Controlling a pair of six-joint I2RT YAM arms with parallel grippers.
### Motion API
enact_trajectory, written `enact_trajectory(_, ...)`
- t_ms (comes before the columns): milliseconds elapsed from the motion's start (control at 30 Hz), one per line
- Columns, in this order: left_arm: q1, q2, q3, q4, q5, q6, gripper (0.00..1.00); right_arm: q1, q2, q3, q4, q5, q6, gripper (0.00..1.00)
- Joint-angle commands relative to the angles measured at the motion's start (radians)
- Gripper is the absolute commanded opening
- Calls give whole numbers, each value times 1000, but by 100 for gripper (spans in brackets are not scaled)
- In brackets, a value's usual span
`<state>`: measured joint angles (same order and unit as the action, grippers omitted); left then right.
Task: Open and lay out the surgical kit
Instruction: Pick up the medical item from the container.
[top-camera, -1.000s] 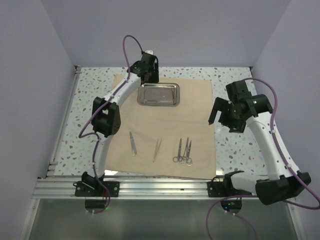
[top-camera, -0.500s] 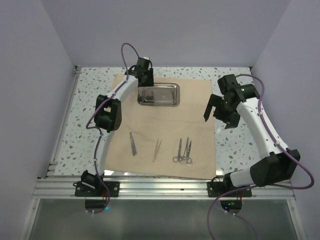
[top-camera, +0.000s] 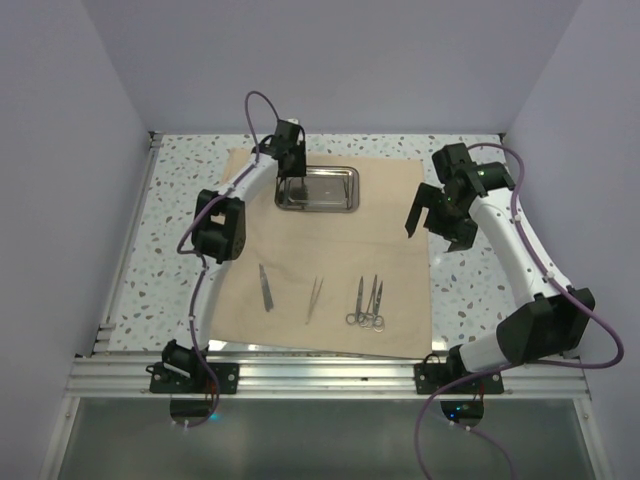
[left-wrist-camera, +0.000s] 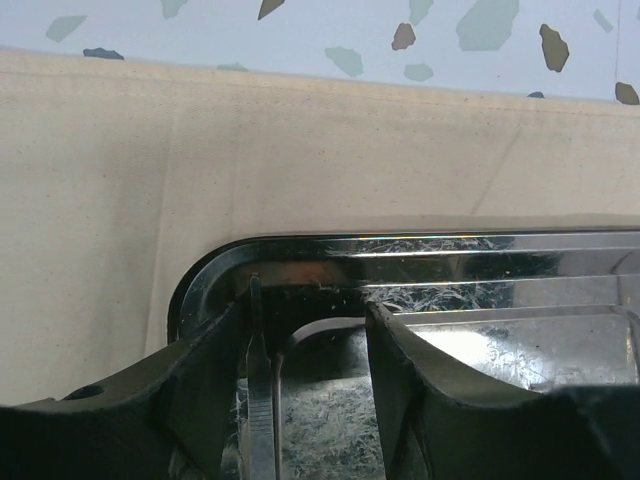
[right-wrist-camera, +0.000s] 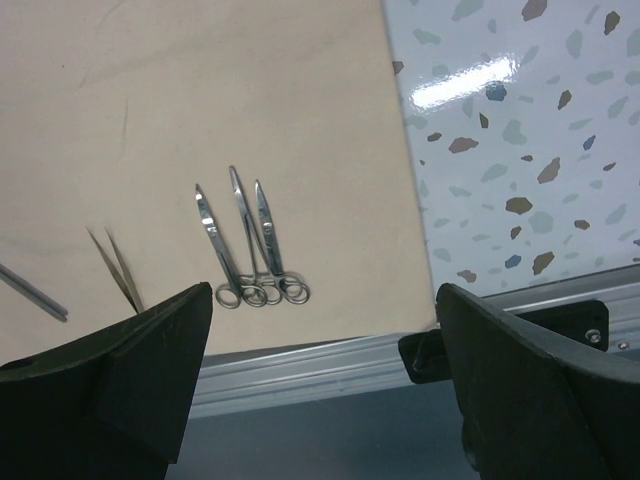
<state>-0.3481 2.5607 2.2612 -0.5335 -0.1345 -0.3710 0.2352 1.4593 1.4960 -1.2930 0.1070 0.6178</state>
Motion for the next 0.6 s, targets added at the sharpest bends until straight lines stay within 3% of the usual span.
enact_trajectory(0,12,4,23,18,-31,7,56,-2,-2,32,11,16,-10,98)
enact_trajectory(100,14,10,18,18,-28,3,56,0,-7,30,8,20,-13,98)
enact_trajectory(267,14,38,31,-25,-27,-8,47,-2,-13,29,6,23,-20,98)
enact_trajectory(567,17,108,47,-186,-160,-26,35,-4,-8,20,18,8,-27,98)
